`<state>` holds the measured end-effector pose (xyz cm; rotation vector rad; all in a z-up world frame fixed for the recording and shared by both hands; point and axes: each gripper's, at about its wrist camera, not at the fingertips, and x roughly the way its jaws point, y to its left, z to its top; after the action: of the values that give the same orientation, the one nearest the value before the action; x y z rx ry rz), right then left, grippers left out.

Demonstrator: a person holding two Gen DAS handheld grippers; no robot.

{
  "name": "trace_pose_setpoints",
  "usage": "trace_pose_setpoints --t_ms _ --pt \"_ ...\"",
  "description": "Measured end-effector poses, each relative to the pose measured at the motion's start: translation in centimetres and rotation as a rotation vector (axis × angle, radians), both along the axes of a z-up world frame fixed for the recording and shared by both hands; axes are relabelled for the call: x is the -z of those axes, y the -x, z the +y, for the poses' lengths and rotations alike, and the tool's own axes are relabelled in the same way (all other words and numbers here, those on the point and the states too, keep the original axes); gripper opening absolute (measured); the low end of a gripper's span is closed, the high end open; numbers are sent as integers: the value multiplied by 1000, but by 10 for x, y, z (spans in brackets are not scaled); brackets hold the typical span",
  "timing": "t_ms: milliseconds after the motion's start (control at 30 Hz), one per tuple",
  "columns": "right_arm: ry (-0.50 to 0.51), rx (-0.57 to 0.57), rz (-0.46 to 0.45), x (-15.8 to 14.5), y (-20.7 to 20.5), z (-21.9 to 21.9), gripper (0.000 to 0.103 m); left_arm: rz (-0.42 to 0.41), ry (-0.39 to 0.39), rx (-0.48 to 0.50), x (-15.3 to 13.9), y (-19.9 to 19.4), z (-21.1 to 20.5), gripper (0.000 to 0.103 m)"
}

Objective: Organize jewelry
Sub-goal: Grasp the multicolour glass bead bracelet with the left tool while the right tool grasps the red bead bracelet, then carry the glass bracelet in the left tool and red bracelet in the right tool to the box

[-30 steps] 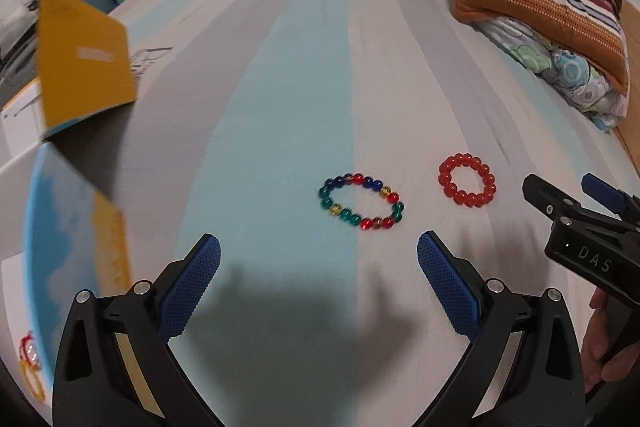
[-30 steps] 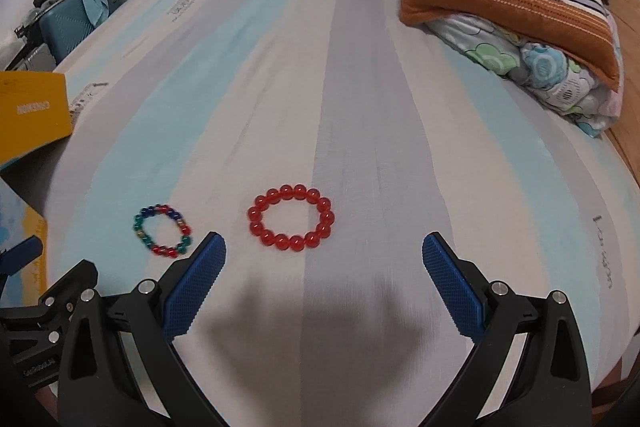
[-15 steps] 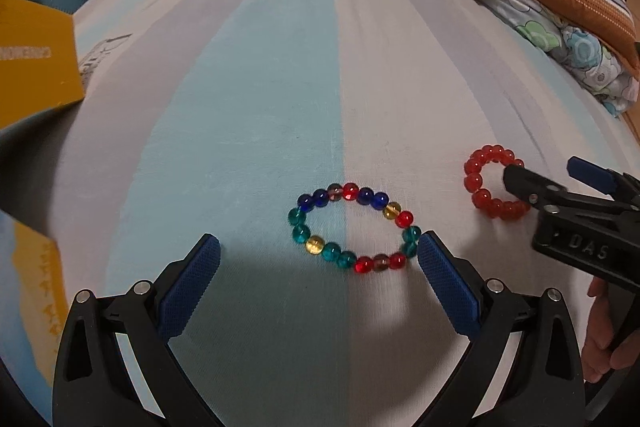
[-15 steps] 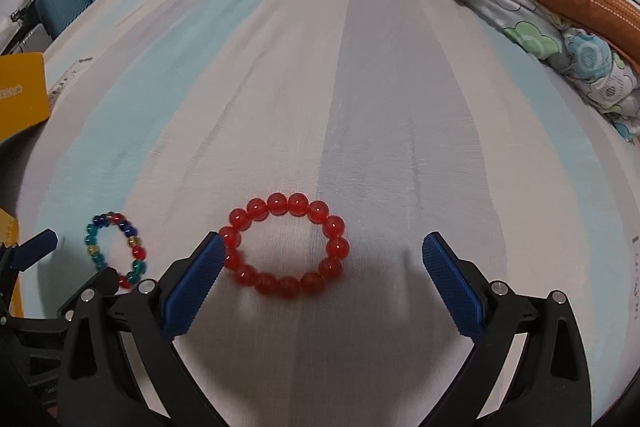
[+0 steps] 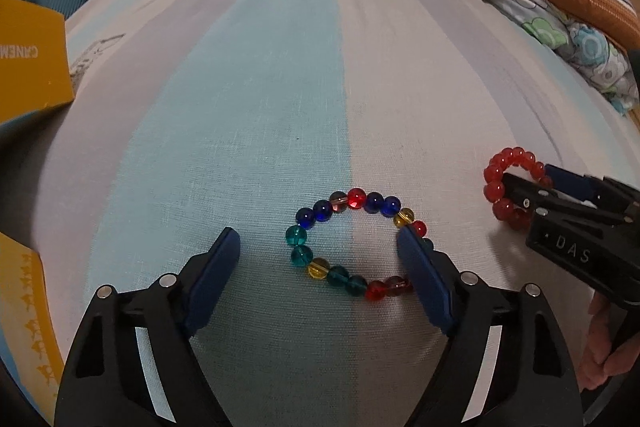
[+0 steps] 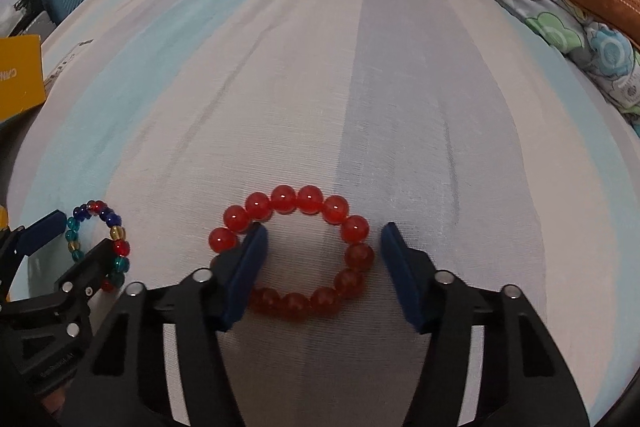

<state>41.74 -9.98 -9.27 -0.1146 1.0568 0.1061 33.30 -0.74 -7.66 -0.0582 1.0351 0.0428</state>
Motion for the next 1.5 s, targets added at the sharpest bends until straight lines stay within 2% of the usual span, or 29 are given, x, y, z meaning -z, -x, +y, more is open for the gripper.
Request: trace_pose_setpoints --t_ms 67,133,200,267,300,367,433,733,1167,1500 --pt "1 3 -4 0 1 1 46 -4 -7 2 0 1 -2 73" --pt "0 10 -6 -1 2 -1 37 -6 -8 -2 -1 2 -2 67" --pt "-12 22 0 -3 3 -4 22 -4 -2 -3 -2 3 -2 58" --pt "-47 39 15 -5 2 -10 15 5 8 -10 -5 4 -1 42" --pt "-60 43 21 -5 2 -11 14 8 17 -12 -6 5 0 37" --pt "-79 51 36 -6 1 -14 13 18 29 -16 -8 6 2 20" --pt "-89 58 41 -8 3 -16 13 28 47 -21 -9 8 4 10" --pt "-114 70 21 -29 18 -20 13 46 99 -16 -24 19 6 9" --pt "-138 46 -28 -72 48 -23 13 17 104 -3 -67 40 0 9" --pt "-137 53 -40 -93 78 -33 13 9 92 6 -93 63 -3 9"
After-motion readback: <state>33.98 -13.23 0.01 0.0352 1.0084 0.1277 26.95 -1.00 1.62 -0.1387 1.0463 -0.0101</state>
